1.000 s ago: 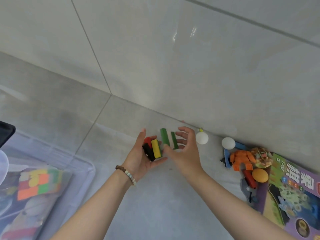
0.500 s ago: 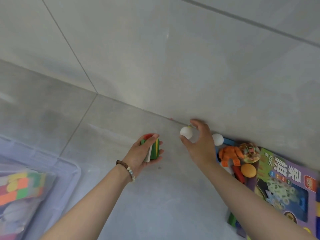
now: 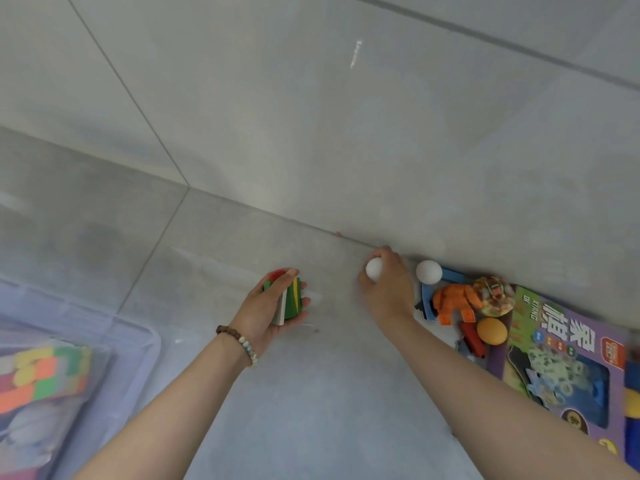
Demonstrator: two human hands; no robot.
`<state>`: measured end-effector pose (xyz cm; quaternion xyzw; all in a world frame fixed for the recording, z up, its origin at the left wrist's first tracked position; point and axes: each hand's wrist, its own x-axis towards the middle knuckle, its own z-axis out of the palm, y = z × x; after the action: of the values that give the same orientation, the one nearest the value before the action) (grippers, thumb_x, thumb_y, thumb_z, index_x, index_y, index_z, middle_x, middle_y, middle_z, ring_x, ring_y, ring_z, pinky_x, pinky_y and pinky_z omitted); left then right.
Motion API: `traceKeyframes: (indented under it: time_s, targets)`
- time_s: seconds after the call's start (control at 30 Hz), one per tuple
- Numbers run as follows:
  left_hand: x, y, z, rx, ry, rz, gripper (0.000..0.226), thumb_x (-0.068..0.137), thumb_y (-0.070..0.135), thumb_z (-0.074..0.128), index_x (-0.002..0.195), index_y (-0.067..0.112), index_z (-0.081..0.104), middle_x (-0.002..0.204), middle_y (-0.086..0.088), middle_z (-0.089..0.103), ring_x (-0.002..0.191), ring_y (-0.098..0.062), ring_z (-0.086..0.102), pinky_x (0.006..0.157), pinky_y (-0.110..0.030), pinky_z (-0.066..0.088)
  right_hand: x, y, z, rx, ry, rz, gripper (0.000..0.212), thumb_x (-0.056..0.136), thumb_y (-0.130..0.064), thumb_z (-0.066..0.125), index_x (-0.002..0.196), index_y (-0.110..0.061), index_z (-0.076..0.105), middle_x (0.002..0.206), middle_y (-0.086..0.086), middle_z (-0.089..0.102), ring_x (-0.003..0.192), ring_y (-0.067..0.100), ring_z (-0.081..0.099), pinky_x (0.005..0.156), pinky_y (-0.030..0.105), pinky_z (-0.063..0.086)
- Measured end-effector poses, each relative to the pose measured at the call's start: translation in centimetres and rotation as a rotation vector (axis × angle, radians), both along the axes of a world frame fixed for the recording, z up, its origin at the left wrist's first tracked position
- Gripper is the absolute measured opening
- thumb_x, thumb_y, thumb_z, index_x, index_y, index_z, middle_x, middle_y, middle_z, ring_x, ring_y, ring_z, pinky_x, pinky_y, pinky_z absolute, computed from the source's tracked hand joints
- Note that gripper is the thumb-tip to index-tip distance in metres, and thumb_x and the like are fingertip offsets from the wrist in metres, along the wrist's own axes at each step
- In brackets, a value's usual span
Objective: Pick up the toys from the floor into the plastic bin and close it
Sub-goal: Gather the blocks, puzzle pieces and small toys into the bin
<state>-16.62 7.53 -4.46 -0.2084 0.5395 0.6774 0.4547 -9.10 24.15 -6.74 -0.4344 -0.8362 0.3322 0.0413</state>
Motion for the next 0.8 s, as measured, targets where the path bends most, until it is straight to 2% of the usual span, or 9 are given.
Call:
traceKeyframes:
  time_s: [0.07, 0.17, 0.23, 0.3, 0.37, 0.5, 0.67, 0.73, 0.8]
  targets:
    - [0.4, -0.2, 0.6, -0.031, 0.015, -0.023, 0.015, 0.089, 0.025, 0.06, 0.1, 0.015, 0.06, 0.092, -0.007, 0.066, 0.069, -0.017, 0.066, 0.063, -0.029, 0.058, 0.2, 0.2, 0.6, -0.087, 0.001, -0.049, 0.011, 0.083, -0.013, 0.061, 0.091, -0.018, 0.054, 0.092, -0.001, 0.06, 0.08, 0.015, 0.055, 0.062, 0.024, 0.039]
    - [0.8, -1.2, 2.8, -0.095, 0.133, -0.13, 0.009, 0.086, 0.024, 0.064, 0.094, 0.02, 0.061, 0.09, -0.002, 0.066, 0.071, -0.014, 0.066, 0.053, -0.022, 0.054, -0.3, -0.5, 4.3, -0.489, 0.182, -0.09, 0.016, 0.081, -0.007, 0.069, 0.078, -0.017, 0.058, 0.079, 0.004, 0.062, 0.061, 0.01, 0.061, 0.053, 0.021, 0.052]
    - [0.7, -2.4, 5.5, -0.125, 0.237, -0.206, 0.008, 0.084, 0.019, 0.067, 0.089, 0.022, 0.061, 0.085, 0.001, 0.064, 0.064, -0.008, 0.067, 0.049, -0.017, 0.05, -0.2, -1.7, 8.5, -0.682, 0.25, 0.033, 0.015, 0.081, -0.003, 0.069, 0.08, -0.014, 0.059, 0.073, 0.003, 0.062, 0.051, 0.005, 0.06, 0.053, 0.019, 0.053]
    - [0.1, -4.3, 9.2, -0.161, 0.337, -0.249, 0.01, 0.083, 0.017, 0.067, 0.086, 0.024, 0.061, 0.078, 0.003, 0.063, 0.055, -0.003, 0.065, 0.045, -0.015, 0.047, 0.0, -3.3, 13.1, -0.74, 0.21, 0.203, 0.015, 0.08, -0.003, 0.07, 0.082, -0.014, 0.061, 0.076, 0.0, 0.064, 0.052, 0.007, 0.06, 0.052, 0.02, 0.052]
    - [-0.5, -7.1, 13.9, -0.176, 0.43, -0.27, 0.01, 0.084, 0.016, 0.066, 0.086, 0.025, 0.061, 0.074, 0.004, 0.061, 0.051, -0.001, 0.063, 0.043, -0.014, 0.045, 0.3, -5.7, 17.8, -0.742, 0.15, 0.333, 0.014, 0.08, -0.006, 0.07, 0.081, -0.017, 0.061, 0.078, -0.001, 0.064, 0.053, 0.007, 0.059, 0.052, 0.019, 0.049]
    - [-1.2, -15.7, 23.1, -0.231, 0.623, -0.284, 0.011, 0.084, 0.014, 0.067, 0.087, 0.023, 0.061, 0.066, 0.004, 0.06, 0.051, -0.003, 0.062, 0.041, -0.016, 0.044, -1.4, -13.3, 26.4, -0.722, 0.098, 0.573, 0.013, 0.081, -0.015, 0.072, 0.083, -0.018, 0.059, 0.065, -0.005, 0.057, 0.053, 0.006, 0.055, 0.049, 0.016, 0.045]
    - [-1.9, -28.1, 28.2, -0.462, 0.746, -0.349, 0.01, 0.084, 0.009, 0.066, 0.091, 0.014, 0.062, 0.069, -0.004, 0.06, 0.05, -0.007, 0.059, 0.04, -0.02, 0.046, -6.1, -26.0, 29.5, -0.614, 0.061, 0.874, 0.014, 0.08, -0.012, 0.071, 0.081, -0.016, 0.058, 0.062, -0.003, 0.052, 0.049, 0.003, 0.048, 0.043, 0.011, 0.038]
    - [-2.1, -32.5, 27.5, -0.596, 0.781, -0.37, 0.012, 0.084, 0.012, 0.065, 0.095, 0.013, 0.061, 0.08, -0.003, 0.061, 0.062, -0.012, 0.064, 0.044, -0.02, 0.049, -7.6, -30.3, 28.3, -0.54, 0.016, 0.945, 0.015, 0.079, -0.011, 0.072, 0.088, -0.014, 0.06, 0.073, 0.001, 0.057, 0.057, 0.006, 0.054, 0.048, 0.012, 0.042]
    - [-2.2, -35.9, 25.9, -0.706, 0.765, -0.414, 0.03, 0.085, 0.024, 0.066, 0.112, 0.014, 0.057, 0.108, -0.002, 0.06, 0.097, -0.02, 0.063, 0.067, -0.025, 0.054, -8.7, -33.0, 26.3, -0.324, -0.058, 1.039, 0.03, 0.078, -0.021, 0.073, 0.104, -0.015, 0.06, 0.1, 0.004, 0.062, 0.084, 0.014, 0.059, 0.068, 0.019, 0.046]
